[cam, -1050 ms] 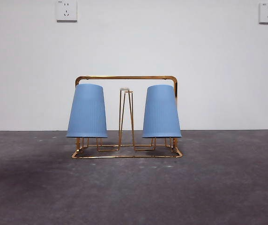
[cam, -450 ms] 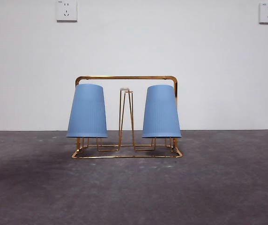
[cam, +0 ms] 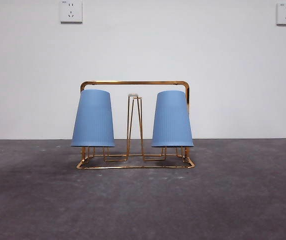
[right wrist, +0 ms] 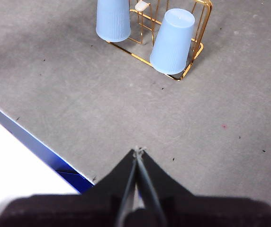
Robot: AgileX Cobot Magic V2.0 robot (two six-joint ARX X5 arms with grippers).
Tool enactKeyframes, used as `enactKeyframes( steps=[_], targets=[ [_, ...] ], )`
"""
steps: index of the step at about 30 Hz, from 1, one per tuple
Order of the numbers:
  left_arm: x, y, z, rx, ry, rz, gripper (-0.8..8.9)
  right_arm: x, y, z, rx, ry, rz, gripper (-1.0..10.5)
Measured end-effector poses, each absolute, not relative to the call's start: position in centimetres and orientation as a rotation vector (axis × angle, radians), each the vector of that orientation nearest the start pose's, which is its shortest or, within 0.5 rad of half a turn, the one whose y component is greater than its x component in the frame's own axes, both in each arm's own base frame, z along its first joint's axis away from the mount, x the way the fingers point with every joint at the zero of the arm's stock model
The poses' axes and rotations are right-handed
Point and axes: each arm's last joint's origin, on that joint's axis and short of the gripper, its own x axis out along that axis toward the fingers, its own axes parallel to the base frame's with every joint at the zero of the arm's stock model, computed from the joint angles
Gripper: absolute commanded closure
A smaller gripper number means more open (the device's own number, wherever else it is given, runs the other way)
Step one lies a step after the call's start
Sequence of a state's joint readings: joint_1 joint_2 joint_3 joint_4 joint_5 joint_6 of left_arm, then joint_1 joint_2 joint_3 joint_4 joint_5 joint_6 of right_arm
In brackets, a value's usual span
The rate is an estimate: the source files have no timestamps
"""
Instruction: Pick up cup 1,put cup 1 in the cup rack,pick up cup 2,put cup 2 in the cup rack
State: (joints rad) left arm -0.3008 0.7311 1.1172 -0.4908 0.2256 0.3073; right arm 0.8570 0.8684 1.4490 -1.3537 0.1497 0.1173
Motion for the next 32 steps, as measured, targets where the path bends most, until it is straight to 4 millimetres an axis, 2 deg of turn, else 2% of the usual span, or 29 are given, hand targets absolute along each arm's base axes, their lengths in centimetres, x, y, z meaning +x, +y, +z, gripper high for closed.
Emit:
enactKeyframes(
  steps=[3, 9, 18, 22, 26, 32],
  targets=[
    [11.3, -2.8, 41.2, 0.331, -0.004, -0.458, 8.17, 6.2, 6.6, 42.2, -0.272, 0.727, 0.628, 9.4],
    [10.9, -0.8, 37.2, 0.351, -0.035, -0.288, 8.17, 6.2, 6.6, 42.2, -0.272, 0.726, 0.628, 9.4],
    [10.2, -0.6, 26.6, 0.336, -0.010, -0.265, 8.17, 6.2, 6.6, 42.2, -0.272, 0.727, 0.628, 9.4],
    [10.1, -0.6, 21.9, 0.285, 0.061, -0.274, 8.17, 6.2, 6.6, 42.2, -0.272, 0.727, 0.628, 9.4],
    [9.8, -0.6, 18.6, 0.249, 0.095, -0.273, 8.17, 6.2, 6.6, 42.2, -0.272, 0.727, 0.628, 9.4],
    [9.6, -0.6, 16.1, 0.193, 0.101, -0.268, 8.17, 6.2, 6.6, 42.2, -0.272, 0.727, 0.628, 9.4]
  ],
)
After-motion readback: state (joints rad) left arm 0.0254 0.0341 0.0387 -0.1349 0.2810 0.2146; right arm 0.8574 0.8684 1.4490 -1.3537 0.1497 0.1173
